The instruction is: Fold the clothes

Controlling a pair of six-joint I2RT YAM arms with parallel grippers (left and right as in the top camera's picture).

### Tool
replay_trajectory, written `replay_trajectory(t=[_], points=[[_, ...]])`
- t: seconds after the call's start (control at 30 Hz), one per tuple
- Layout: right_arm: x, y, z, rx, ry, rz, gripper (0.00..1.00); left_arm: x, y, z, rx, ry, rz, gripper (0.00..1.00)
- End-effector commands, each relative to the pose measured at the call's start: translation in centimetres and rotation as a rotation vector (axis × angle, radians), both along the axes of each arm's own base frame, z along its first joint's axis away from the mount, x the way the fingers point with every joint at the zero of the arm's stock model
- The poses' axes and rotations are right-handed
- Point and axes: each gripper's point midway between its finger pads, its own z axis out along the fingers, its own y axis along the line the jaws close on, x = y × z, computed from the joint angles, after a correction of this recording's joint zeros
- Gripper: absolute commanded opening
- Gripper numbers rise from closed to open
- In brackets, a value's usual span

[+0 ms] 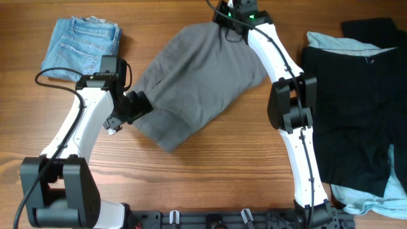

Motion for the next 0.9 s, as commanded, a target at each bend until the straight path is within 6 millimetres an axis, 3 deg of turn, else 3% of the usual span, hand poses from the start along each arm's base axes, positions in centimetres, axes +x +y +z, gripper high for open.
replay_trajectory(t=[0.0, 0.1, 0.13, 0.23, 0.43, 0.5, 0.57, 0.6, 0.7, 0.87], points=[[-0.1, 2.6, 3.1, 0.192, -0.043, 0.116, 0.04, -0.6, 1.0, -0.2, -0.006, 0.026, 0.026, 0.94], [0.2, 2.5, 3.0, 0.201, -0.030, 0.076, 0.05, 0.5, 2.2, -0.1, -0.011, -0.018, 0.067, 0.97], [0.2, 2.5, 3.0, 0.202, -0.030, 0.076, 0.05, 1.6, 1.7, 0.1, -0.047, -0.062, 0.066, 0.97], [0.1, 2.5, 3.0, 0.202, -0.029, 0.077, 0.05, 2.3, 0.5, -0.5, -0.108, -0.074, 0.031, 0.85], [0.1, 2.5, 2.9, 0.201, -0.029, 0.077, 0.05, 1.6, -1.1, -4.5, -0.200, 0.039, -0.088, 0.64], [0.1, 2.5, 2.9, 0.202, -0.029, 0.077, 0.05, 1.6, -1.0, -4.9, -0.196, 0.047, -0.094, 0.53], [0.1, 2.5, 2.9, 0.201, -0.029, 0.077, 0.05, 1.8, -0.9, -4.9, -0.190, 0.037, -0.094, 0.17], [0.1, 2.5, 3.0, 0.202, -0.029, 0.077, 0.05, 1.9, -0.9, -4.8, -0.191, 0.034, -0.094, 0.07], [0.2, 2.4, 2.9, 0.202, -0.029, 0.075, 0.05, 1.2, -0.3, -3.9, -0.192, 0.042, -0.073, 0.04], [0.3, 2.9, 3.8, 0.187, -0.087, 0.120, 0.07, 3.1, 1.9, 1.8, -0.167, -0.162, -0.020, 0.04]])
